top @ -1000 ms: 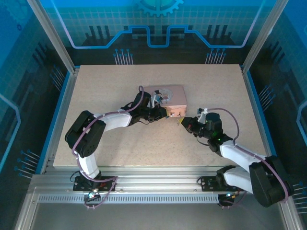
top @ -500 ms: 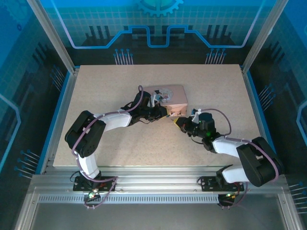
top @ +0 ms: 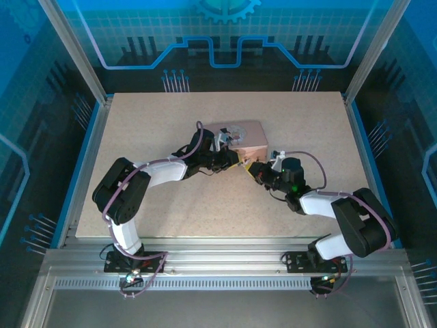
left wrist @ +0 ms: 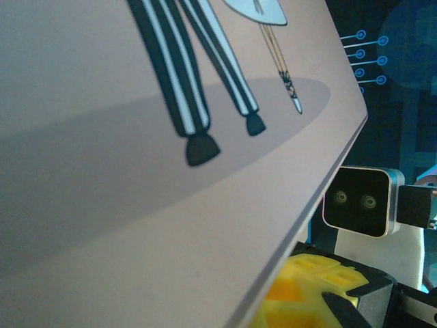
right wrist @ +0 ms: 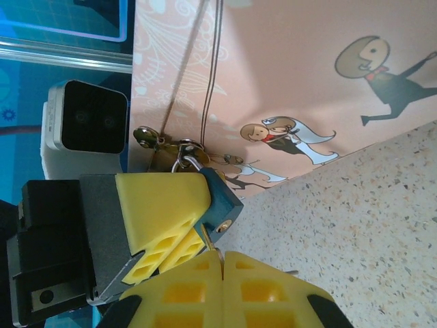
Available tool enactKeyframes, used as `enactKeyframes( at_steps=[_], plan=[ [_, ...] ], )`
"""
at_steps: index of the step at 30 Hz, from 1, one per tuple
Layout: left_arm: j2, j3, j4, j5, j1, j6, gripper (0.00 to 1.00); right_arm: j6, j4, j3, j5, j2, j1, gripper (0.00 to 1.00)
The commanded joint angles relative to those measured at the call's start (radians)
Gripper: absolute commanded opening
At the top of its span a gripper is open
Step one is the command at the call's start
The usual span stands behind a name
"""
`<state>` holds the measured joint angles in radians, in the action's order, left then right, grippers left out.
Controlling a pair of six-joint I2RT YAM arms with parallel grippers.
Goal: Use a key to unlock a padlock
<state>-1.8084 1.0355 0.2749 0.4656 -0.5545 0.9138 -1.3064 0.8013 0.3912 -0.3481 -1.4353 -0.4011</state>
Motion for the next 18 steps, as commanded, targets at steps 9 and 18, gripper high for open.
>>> enactKeyframes(
  at_steps=[9,18],
  plan=[
    [0.012,0.005,0.096,0.045,0.01,0.04,0.12,-0.006,0.012,-0.017,0.017,0.038,-0.017,0.0],
    [0.012,-0.005,0.125,0.052,0.015,0.069,0.12,0.012,-0.017,-0.041,0.033,0.076,-0.016,0.0]
  ],
)
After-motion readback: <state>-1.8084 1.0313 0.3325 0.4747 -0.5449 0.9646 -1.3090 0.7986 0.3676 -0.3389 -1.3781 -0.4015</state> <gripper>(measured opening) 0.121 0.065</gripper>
